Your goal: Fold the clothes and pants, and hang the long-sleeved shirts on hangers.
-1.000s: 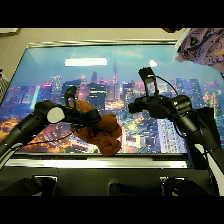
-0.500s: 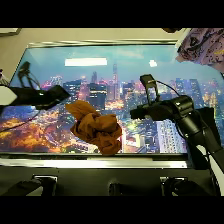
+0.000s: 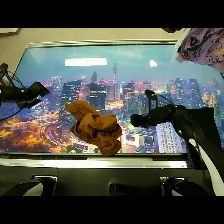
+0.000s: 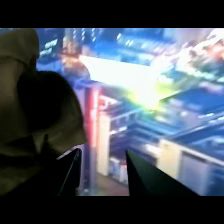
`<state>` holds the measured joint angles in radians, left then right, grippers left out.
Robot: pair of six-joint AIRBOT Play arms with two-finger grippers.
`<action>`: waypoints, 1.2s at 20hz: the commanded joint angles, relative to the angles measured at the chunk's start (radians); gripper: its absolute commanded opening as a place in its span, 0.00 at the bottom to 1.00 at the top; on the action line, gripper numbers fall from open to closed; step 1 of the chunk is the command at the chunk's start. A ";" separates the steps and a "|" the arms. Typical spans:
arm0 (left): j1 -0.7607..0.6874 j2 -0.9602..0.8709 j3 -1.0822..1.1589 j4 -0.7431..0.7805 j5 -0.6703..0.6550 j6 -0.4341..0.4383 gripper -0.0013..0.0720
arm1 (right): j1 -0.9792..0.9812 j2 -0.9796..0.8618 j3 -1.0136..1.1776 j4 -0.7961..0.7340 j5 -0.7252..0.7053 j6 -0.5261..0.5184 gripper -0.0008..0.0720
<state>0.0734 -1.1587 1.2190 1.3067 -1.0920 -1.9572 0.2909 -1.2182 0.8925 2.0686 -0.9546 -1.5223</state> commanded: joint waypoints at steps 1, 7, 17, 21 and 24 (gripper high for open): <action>0.033 -0.045 0.001 0.002 -0.013 0.045 0.85 | -0.056 -0.148 -0.042 0.420 -0.068 -0.293 0.63; 0.033 -0.063 0.001 0.007 -0.015 0.060 0.85 | -0.055 -0.281 -0.042 0.524 -0.084 -0.414 0.64; 0.033 -0.063 0.001 0.029 -0.017 0.077 0.85 | -0.025 -0.364 -0.042 0.587 0.029 -0.465 0.54; 0.031 -0.074 0.001 0.028 -0.010 0.075 0.85 | 0.058 -0.365 -0.042 0.583 0.034 -0.475 0.05; 0.039 -0.138 -0.005 0.000 -0.010 0.170 0.84 | 0.003 -0.319 -0.042 0.574 0.032 -0.472 0.05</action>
<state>0.1078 -1.2541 1.2182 1.3327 -1.1061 -1.8568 0.3141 -1.5658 0.8494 2.6366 -0.9199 -1.9900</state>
